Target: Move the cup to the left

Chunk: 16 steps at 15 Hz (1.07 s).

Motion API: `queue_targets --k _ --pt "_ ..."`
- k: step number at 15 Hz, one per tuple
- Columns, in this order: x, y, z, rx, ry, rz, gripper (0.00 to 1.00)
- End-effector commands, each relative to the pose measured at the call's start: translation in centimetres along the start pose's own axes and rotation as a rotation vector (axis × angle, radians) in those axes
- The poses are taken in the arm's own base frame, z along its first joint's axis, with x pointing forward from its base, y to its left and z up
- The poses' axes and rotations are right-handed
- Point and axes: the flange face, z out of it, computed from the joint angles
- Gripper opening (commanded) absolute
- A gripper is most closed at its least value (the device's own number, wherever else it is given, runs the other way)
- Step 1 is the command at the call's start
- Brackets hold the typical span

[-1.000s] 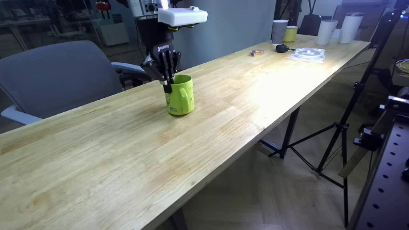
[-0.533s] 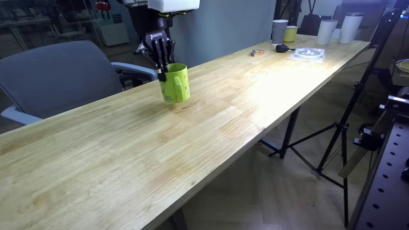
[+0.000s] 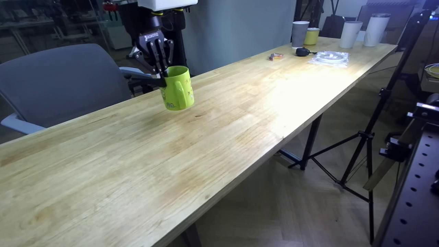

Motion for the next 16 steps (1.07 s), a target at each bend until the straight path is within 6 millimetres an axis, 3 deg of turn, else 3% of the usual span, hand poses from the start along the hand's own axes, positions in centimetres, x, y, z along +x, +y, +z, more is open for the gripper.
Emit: queue_targets --k 1,6,16 --pt "1.4 -2.4 -1.0 -0.038 -0.01 -0.013 0.02" --pt "2.5 -6.4 -0.7 -0.051 -0.013 -0.075 0.02" --pt "3.6 -11.6 -0.4 -0.026 -0.004 -0.158 0.02"
